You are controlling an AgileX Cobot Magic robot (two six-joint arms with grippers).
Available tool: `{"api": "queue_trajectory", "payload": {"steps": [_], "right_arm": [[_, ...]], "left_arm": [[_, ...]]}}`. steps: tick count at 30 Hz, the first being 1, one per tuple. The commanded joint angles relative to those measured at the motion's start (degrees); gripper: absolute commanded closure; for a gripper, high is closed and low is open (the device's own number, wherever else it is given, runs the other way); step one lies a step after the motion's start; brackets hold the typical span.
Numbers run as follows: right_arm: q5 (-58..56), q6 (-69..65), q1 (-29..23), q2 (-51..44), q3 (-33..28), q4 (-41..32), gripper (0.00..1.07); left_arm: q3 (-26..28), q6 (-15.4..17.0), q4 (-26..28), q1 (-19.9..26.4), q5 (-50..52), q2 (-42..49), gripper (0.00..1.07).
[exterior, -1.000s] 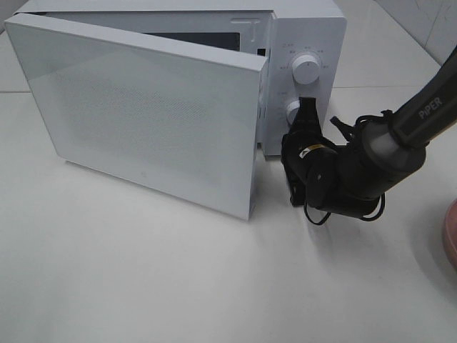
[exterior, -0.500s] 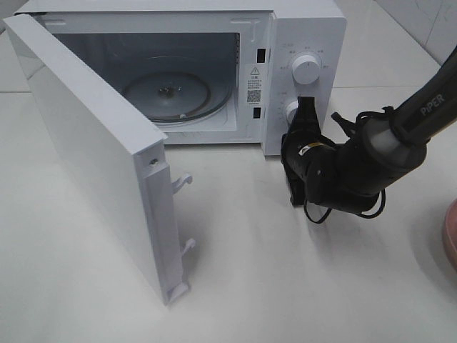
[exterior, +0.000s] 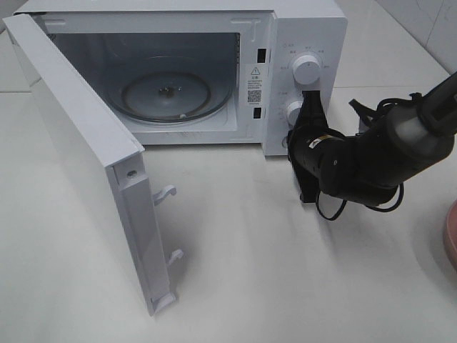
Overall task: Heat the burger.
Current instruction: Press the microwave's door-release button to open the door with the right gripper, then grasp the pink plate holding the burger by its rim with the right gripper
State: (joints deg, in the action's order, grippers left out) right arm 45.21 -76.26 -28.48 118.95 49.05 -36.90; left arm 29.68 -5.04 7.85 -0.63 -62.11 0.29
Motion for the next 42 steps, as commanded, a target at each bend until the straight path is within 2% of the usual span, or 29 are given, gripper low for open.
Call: {"api": "queue_trajectory", "payload": {"steps": [1,9,14,17,19,25,28,29,33,34,41,42], "right_arm": [[3.0,2.8,1.0,-2.8,0.0,-0.3,1.07],[-6.0,8.8,1.0,-5.6,-2.1,-1.8,1.07],[-14.6,21.8,1.1,-10.2,-5.0,-3.3,1.07],[-16.3,23.5,1.1,-11.1,-5.4,-3.2,1.07],[-23.3,33.2,1.1,-13.9,-5.9,-2.3,1.07],[-33.3,45.3,1.1,-17.2,-5.9,0.2,1.07],[-38.7,50.7,1.1,-19.1,-5.9,3.6,1.07],[-42.6,53.2,1.1,-20.3,-5.9,6.8,1.07],[-49.4,55.7,1.1,-22.3,-5.6,11.4,1.07],[-54.5,57.1,1.1,-23.3,-5.0,14.7,1.07],[-68.3,61.0,1.1,-24.9,-2.4,24.1,1.05],[-72.0,61.2,1.1,-25.6,-1.9,27.4,1.04]], "left_arm": [[0.0,0.1,0.5,-0.1,0.7,1.0,0.07],[0.0,0.1,0.5,-0.1,0.7,1.0,0.07],[0.0,0.1,0.5,-0.1,0.7,1.0,0.07],[0.0,0.1,0.5,-0.1,0.7,1.0,0.07],[0.0,0.1,0.5,-0.1,0.7,1.0,0.07],[0.0,0.1,0.5,-0.1,0.7,1.0,0.07],[0.0,0.1,0.5,-0.1,0.7,1.0,0.07],[0.0,0.1,0.5,-0.1,0.7,1.0,0.07],[0.0,0.1,0.5,-0.1,0.7,1.0,0.07],[0.0,0.1,0.5,-0.1,0.7,1.0,0.07],[0.0,0.1,0.5,-0.1,0.7,1.0,0.07],[0.0,0.1,0.5,-0.1,0.7,1.0,0.07]]}}
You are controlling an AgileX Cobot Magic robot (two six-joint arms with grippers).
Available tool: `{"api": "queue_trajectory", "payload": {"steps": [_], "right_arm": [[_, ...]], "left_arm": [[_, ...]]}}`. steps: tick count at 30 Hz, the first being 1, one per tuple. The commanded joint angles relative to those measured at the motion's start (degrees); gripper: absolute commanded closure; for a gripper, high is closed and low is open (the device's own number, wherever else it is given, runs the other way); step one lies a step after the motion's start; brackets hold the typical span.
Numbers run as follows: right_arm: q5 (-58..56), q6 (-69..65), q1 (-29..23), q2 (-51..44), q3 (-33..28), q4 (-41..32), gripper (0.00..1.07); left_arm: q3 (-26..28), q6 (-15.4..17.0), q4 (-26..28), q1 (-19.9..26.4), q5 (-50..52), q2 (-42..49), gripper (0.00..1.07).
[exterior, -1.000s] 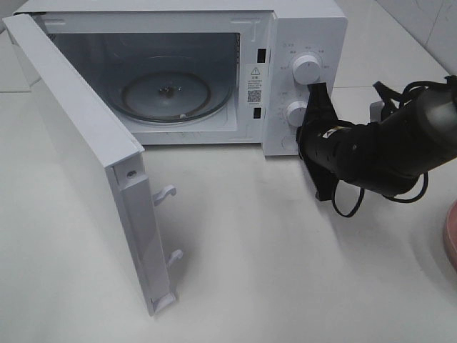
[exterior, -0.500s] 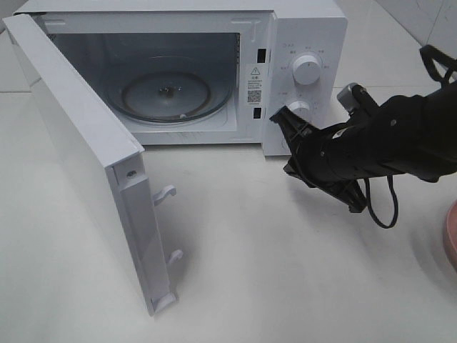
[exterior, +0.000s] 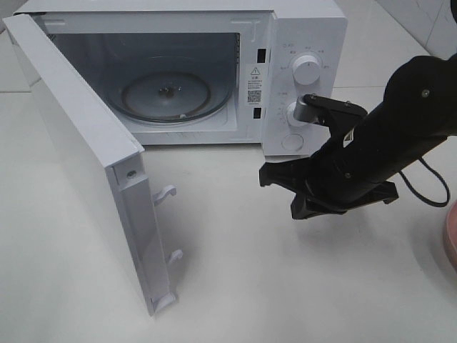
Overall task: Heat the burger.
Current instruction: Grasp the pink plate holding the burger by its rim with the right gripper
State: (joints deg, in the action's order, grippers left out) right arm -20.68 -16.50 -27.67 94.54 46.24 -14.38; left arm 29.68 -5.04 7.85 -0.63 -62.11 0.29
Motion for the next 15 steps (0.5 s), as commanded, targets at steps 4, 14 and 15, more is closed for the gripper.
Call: {"api": "queue_trajectory", "payload": {"steps": [4,14,15], "right_arm": [[-10.8,2.1,0.3,-2.9,1.6,9.3,1.02],[-20.9,10.6,3.3,-7.3,2.1,13.7,0.69],[-20.9,10.6,3.3,-7.3,2.1,13.7,0.69]], "left_arm": [[0.0,0.1,0.5,-0.1,0.7,1.0,0.07],[0.0,0.1,0.5,-0.1,0.7,1.0,0.07],[0.0,0.1,0.5,-0.1,0.7,1.0,0.07]]}}
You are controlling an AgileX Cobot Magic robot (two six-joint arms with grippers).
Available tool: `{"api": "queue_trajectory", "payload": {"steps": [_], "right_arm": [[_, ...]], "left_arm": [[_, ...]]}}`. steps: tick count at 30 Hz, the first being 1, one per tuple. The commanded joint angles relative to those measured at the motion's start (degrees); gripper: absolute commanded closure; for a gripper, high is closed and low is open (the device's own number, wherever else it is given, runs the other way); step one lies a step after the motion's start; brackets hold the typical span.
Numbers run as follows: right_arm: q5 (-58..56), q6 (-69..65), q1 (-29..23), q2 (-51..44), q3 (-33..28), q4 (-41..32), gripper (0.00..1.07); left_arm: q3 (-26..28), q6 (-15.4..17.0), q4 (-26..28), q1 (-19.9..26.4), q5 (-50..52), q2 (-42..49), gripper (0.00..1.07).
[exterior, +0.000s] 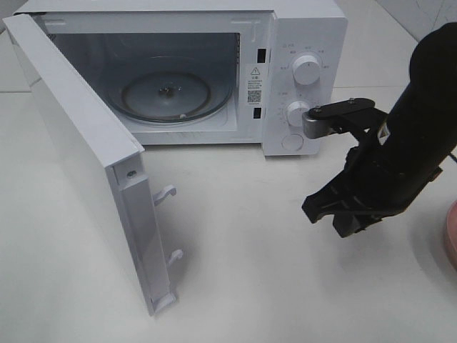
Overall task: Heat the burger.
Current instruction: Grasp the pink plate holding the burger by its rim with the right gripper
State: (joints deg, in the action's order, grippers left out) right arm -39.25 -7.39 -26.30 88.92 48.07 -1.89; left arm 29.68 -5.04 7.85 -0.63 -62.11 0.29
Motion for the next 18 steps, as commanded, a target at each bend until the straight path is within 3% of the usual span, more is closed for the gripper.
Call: {"api": "queue_trajectory", "payload": {"steps": [1,2,3,4,5,6,7,9,18], "right_arm": [[-3.2,1.5,3.4,-2.6,0.2,1.9,0.53],[-3.6,1.5,4.1,-3.2,0.2,2.2,0.44],[-3.6,1.5,4.1,-3.2,0.2,2.2,0.44],[-4.2,1.5,5.5,-4.1,0.2,3.8,0.27],[-4.2,1.5,5.5,-4.1,0.2,3.8,0.27],[-5.0,1.5,7.0,-4.9,0.2,5.3,0.13],[-5.6,1.5,8.0,-5.1,0.2,5.8,0.08],[-7.0,1.4,9.6,-5.2,0.2,6.6,0.04],[-8.2,0.9,19.3,-5.0,0.2,7.6,0.08]], "left_arm": [[0.0,0.1,0.5,-0.1,0.7,1.0,0.07],[0.0,0.1,0.5,-0.1,0.7,1.0,0.07],[0.0,0.1,0.5,-0.1,0.7,1.0,0.07],[0.0,0.1,0.5,-0.1,0.7,1.0,0.07],[0.0,0.1,0.5,-0.1,0.7,1.0,0.07],[0.0,0.1,0.5,-0.1,0.7,1.0,0.07],[0.0,0.1,0.5,-0.1,0.7,1.0,0.07],[0.0,0.1,0.5,-0.1,0.7,1.0,0.07],[0.0,0.1,0.5,-0.1,0.7,1.0,0.07]]}}
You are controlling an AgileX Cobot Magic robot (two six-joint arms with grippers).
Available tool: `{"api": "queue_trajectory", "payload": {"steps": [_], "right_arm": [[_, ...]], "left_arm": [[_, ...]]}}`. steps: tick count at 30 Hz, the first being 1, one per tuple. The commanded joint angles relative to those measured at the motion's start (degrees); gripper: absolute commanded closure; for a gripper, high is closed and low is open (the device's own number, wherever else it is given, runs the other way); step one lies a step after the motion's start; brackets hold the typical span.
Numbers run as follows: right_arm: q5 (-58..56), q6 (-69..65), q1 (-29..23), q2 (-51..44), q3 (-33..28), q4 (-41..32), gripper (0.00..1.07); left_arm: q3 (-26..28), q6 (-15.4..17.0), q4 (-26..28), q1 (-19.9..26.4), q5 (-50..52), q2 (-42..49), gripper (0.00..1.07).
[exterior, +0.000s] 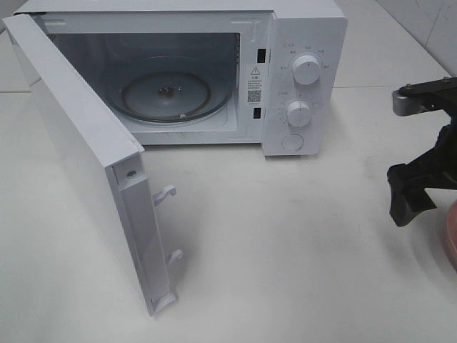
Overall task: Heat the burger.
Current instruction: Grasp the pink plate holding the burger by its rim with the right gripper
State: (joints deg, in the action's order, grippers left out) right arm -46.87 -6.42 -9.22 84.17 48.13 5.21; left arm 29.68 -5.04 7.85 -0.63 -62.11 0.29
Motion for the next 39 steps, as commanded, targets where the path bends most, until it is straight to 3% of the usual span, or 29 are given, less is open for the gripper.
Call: {"api": "queue_trajectory", "payload": {"steps": [1,8,15,26,39], "right_arm": [[-0.6,-0.1,2.2,-0.3,0.1,0.5,0.08],[3.2,-0.6,6.6,0.1,-3.2,1.2,0.09],[6.5,-2.4,6.6,2.9,-5.7,1.9,0.1],[11.5,-9.1,6.6,9.9,-6.3,8.8,0.13],[13.9,-7.8,6.6,14.1,-6.3,6.9,0.16]], "left_arm": [[0.0,0.1,0.5,-0.1,0.7,1.0,0.07],[0.0,0.1,0.5,-0.1,0.7,1.0,0.07],[0.0,0.1,0.5,-0.1,0.7,1.0,0.07],[0.0,0.1,0.5,-0.1,0.7,1.0,0.07],[0.0,0.1,0.5,-0.1,0.7,1.0,0.07]]}}
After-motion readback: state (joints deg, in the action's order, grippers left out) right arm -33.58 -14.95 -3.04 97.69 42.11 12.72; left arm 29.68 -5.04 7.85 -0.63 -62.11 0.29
